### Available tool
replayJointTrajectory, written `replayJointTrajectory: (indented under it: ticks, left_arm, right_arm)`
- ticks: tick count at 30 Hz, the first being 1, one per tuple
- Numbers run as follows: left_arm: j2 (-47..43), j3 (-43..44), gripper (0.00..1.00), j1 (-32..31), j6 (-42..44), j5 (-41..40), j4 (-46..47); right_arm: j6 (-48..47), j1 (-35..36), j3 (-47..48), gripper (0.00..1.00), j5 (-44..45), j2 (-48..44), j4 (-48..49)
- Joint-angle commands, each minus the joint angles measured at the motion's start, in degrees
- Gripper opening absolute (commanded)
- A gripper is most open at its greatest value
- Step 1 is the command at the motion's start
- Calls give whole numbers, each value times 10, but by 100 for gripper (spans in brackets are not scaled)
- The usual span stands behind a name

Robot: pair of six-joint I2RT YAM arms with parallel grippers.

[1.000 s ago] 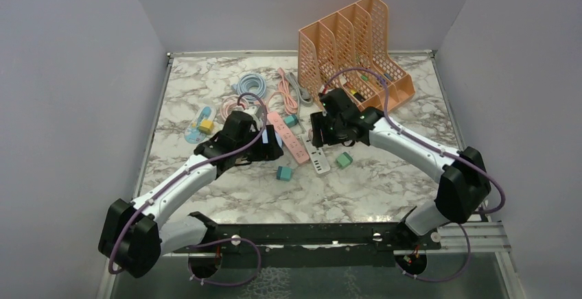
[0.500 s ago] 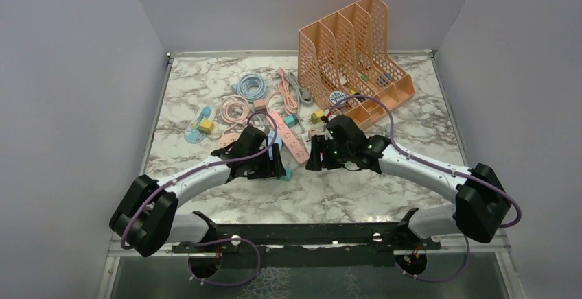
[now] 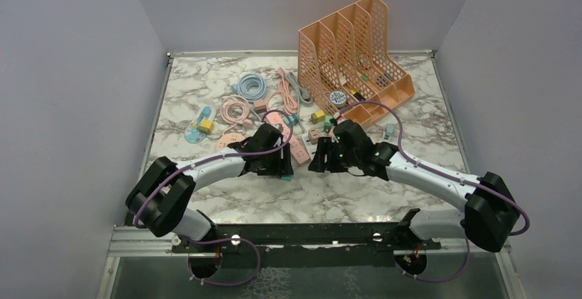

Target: Insert the plug

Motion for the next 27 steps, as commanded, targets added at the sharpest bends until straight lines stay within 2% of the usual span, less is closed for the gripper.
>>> replayJointTrajectory:
  ticks: [1, 10, 16, 19, 24, 27]
  left_arm:
    - [13, 27, 66, -17, 20, -68, -53]
    - [61, 62, 83, -35, 38, -76, -98]
    - [86, 82, 84, -42, 60, -63, -98]
    - [93, 91, 78, -45, 66, -61, -98]
    - [95, 89, 58, -48, 56, -83, -100]
    - [91, 89, 54, -50, 46, -83, -100]
  right_arm:
    - [21, 4, -11, 55, 35, -13, 1]
    - [40, 4, -25, 55, 51, -23, 6]
    - [55, 4, -35, 55, 59, -29, 11]
    - [59, 4, -37, 55, 57, -29, 13]
    - [62, 4, -51, 55, 47, -35, 38]
    - [61, 4, -75, 55, 34, -46, 76]
